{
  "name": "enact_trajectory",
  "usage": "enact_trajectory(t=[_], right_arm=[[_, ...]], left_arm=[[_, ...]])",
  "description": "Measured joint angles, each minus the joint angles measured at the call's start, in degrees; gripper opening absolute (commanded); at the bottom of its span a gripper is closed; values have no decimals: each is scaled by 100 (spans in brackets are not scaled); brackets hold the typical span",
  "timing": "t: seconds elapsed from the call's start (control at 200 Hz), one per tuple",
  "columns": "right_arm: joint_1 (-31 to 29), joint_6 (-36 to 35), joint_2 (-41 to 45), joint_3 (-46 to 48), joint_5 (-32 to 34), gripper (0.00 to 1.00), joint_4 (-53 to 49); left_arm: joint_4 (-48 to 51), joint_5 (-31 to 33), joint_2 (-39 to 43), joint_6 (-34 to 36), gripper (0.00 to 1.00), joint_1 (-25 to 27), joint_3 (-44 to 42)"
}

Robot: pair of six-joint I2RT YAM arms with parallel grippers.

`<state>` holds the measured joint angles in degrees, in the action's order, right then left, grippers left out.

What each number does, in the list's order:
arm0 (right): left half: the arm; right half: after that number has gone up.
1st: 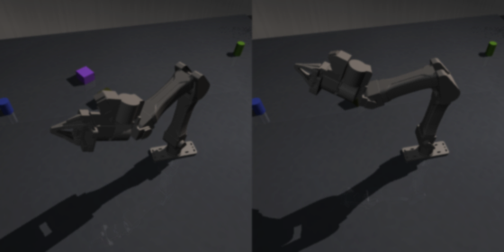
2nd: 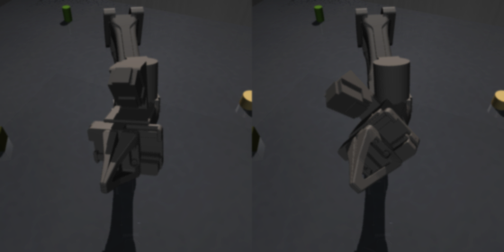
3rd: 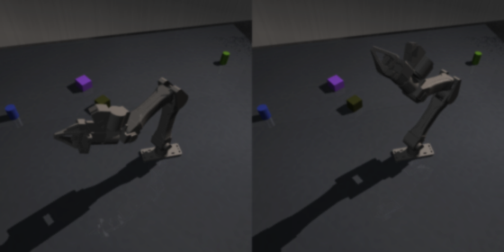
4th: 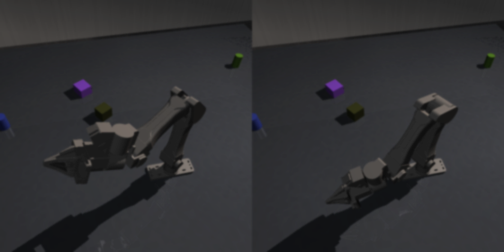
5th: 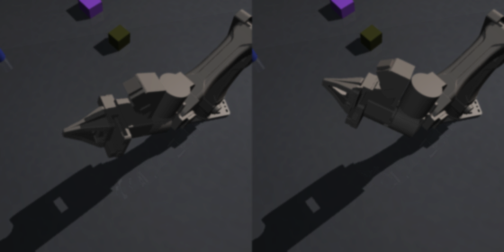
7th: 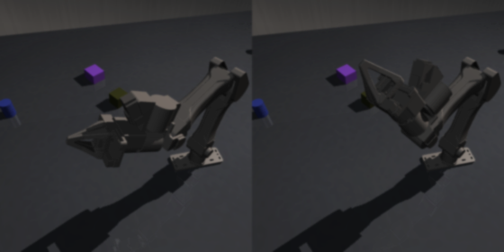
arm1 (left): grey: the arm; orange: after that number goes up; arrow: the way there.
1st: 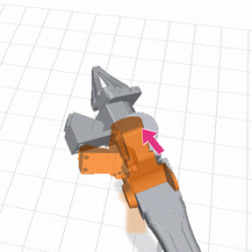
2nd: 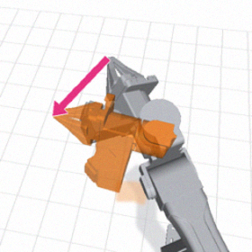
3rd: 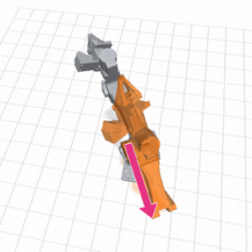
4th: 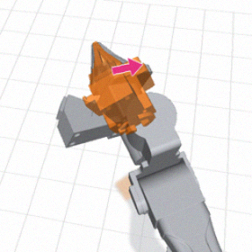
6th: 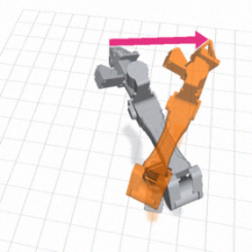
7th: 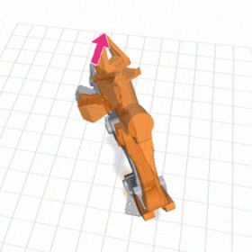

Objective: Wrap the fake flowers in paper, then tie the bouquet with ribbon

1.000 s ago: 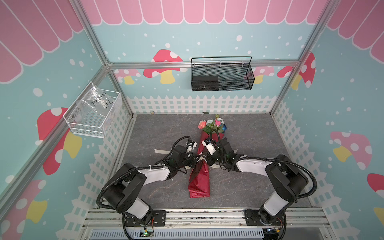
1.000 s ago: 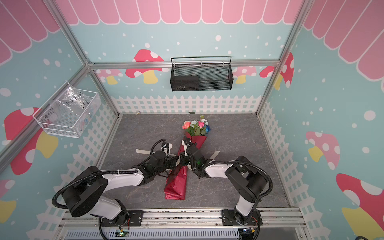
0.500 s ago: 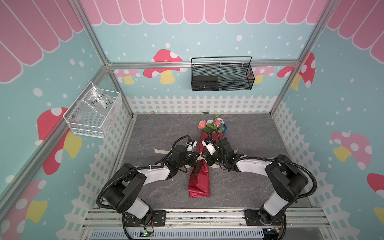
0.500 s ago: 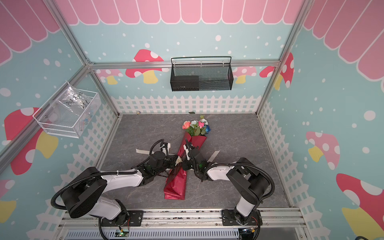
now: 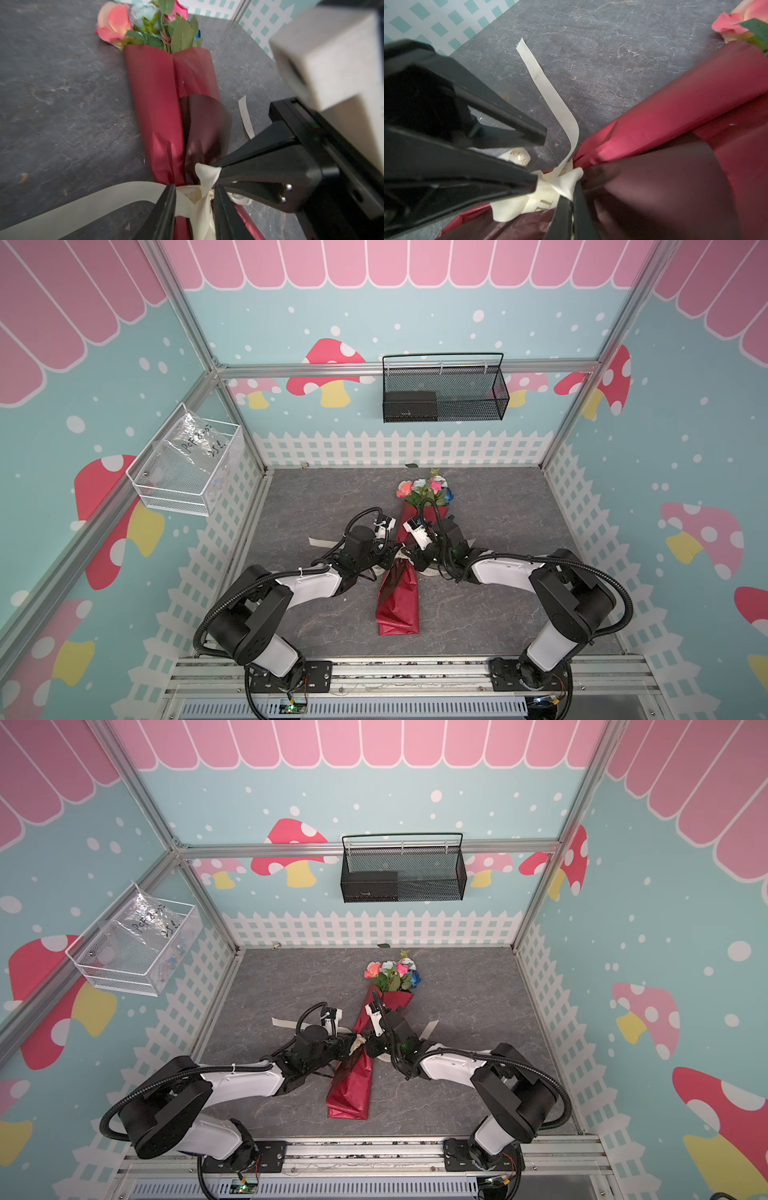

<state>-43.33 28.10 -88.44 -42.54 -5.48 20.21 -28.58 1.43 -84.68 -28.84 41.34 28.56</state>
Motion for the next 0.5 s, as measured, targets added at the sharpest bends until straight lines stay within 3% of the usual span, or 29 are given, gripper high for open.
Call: enact_trajectory(t=[0.345,0.5], right_arm=[[240,-619,-413,-835,-964,12,-448],[251,-765,-544,-863,-1102,14,-761]], left_arm=[[-603,-17,-160,208,0,4,-44],[-664,79,-195,210,0,13,-109]])
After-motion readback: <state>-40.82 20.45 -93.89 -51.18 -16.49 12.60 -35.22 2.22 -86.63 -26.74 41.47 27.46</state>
